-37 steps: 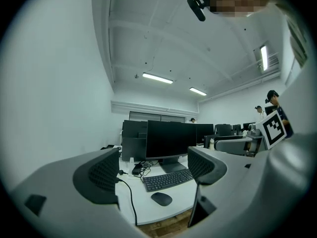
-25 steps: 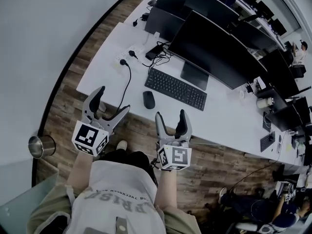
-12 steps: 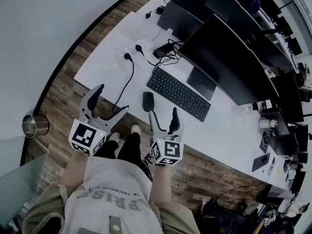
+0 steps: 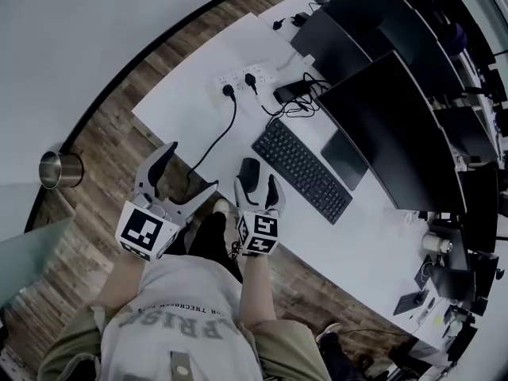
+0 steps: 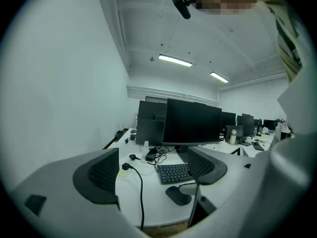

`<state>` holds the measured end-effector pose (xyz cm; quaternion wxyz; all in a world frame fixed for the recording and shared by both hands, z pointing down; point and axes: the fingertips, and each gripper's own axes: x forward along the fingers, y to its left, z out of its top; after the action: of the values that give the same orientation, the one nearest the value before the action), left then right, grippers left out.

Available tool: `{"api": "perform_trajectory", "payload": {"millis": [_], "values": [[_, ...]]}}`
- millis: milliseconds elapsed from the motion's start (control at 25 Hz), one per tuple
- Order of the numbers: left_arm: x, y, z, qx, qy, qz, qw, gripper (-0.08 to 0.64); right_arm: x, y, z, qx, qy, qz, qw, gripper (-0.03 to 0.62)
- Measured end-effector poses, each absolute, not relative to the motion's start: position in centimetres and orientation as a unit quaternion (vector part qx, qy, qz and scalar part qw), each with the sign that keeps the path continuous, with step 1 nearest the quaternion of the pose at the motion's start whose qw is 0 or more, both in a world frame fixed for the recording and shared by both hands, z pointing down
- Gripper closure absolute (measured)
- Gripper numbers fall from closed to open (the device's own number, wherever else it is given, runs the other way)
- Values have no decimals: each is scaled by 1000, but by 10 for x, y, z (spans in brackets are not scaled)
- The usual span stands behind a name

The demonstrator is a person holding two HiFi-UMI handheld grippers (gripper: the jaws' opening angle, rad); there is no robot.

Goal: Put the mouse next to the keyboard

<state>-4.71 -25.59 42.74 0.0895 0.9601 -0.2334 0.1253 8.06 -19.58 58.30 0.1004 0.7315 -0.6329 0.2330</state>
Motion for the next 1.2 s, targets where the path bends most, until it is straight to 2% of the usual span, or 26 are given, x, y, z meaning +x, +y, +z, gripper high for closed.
{"api": "perform_trajectory", "payload": {"millis": [600, 960, 1200], "values": [[-46, -268, 438, 947, -274, 136, 97, 144, 84, -209, 687, 696, -611, 328, 187, 222], [-47, -276, 437, 946, -277, 135, 98, 144, 86, -208, 700, 695, -589, 354, 211, 225], [-47, -277, 434, 949, -269, 134, 96, 144, 88, -206, 700, 702, -580, 354, 214, 268]]}}
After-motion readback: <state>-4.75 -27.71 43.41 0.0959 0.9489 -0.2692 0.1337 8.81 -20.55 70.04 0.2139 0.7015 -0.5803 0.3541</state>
